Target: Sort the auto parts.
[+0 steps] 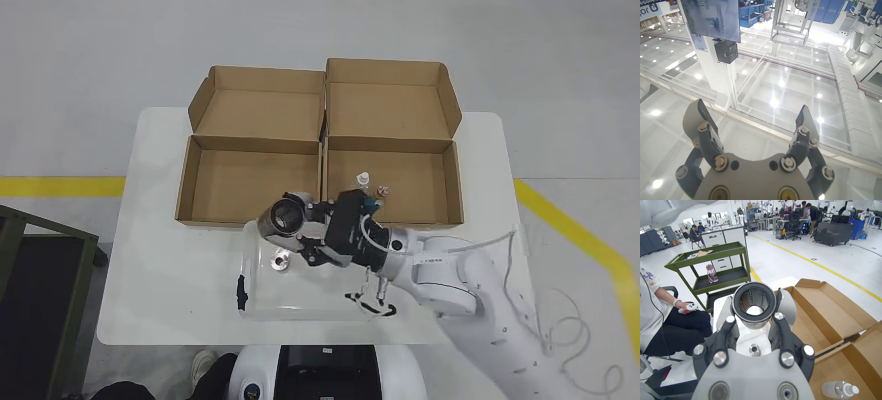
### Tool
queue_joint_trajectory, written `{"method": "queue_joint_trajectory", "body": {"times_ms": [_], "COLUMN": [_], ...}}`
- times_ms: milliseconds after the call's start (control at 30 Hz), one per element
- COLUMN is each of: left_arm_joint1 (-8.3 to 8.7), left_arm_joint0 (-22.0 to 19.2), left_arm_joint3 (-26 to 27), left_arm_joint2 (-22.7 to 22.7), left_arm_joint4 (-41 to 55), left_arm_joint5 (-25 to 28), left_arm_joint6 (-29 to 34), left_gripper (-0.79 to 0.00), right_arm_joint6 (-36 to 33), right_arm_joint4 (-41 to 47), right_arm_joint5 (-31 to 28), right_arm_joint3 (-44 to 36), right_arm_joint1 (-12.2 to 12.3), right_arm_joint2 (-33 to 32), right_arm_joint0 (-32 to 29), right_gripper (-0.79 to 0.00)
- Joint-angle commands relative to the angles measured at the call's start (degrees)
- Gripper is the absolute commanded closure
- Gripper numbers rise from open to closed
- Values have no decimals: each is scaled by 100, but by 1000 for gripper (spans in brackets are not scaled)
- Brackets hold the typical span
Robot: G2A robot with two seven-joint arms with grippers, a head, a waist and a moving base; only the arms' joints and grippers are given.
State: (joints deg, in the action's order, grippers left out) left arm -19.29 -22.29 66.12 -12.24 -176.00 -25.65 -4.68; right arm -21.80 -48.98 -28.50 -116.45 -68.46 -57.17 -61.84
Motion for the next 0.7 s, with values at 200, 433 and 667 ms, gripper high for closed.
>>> {"method": "queue_joint_trajectory", "body": {"times_ms": [200,433,667], "left_arm_joint1": [0,0,0], "left_arm_joint0": [0,0,0], "left_arm_joint3": [0,0,0], "left_arm_joint2": [0,0,0], "left_arm_joint4": [0,0,0], "left_arm_joint5": [0,0,0], "left_arm_joint6": [0,0,0], "left_gripper": [-785,-785,-785], "right_arm_joint6": [534,934,1174], "right_arm_joint4": [311,491,673], "right_arm_joint5": [-29,-115,-249], "right_arm_joint3": [-138,-275,-404], "right_arm_joint1": [24,62,93], "right_arm_joint2": [-426,-861,-1232], "right_arm_joint0": [-198,-467,-633], "right_gripper": [0,0,0]}}
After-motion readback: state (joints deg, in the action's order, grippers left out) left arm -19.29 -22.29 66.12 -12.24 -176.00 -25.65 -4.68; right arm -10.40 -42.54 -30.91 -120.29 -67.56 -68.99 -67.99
